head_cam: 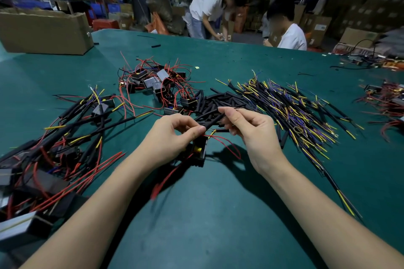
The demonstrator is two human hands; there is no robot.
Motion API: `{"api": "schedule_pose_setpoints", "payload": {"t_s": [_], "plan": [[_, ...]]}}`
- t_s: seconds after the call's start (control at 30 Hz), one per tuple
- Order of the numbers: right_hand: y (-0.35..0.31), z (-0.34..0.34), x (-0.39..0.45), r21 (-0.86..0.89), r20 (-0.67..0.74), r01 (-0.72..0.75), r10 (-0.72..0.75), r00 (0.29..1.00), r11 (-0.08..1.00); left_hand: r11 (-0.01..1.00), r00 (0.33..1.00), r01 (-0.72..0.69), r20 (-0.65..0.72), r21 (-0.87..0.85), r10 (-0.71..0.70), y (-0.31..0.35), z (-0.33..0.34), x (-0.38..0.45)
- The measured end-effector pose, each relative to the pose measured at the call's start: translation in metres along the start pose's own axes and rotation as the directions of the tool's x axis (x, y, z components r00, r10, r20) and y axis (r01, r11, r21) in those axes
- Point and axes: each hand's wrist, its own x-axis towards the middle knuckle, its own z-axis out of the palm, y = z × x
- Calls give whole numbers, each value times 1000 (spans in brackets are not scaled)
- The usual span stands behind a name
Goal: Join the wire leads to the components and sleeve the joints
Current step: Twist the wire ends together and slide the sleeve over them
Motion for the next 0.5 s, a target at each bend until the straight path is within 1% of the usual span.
{"api": "schedule_pose_setpoints", "payload": {"t_s": [0.1,0.17,0.23,0.3,0.37,0.43,0.5], "plan": [[4,2,0,44,-26,-48,50,998,998,990,999,-41,1,136,41,1,-4,1],[6,4,0,86,-8,-92,93,996,992,979,999,-43,16,200,41,1,-4,0],[4,4,0,146,18,-120,119,993,982,971,996,-86,4,225,87,3,-2,-3],[2,3,1,186,38,-134,129,991,973,979,987,-158,-15,126,161,9,4,-5],[2,4,0,193,70,-142,131,989,971,983,983,-183,-17,7,183,14,12,-6],[3,6,-1,174,95,-141,126,987,975,988,990,-139,-28,-73,138,15,18,-6],[1,4,1,112,97,-133,122,988,985,986,996,-77,-45,-147,71,13,20,-5]]}}
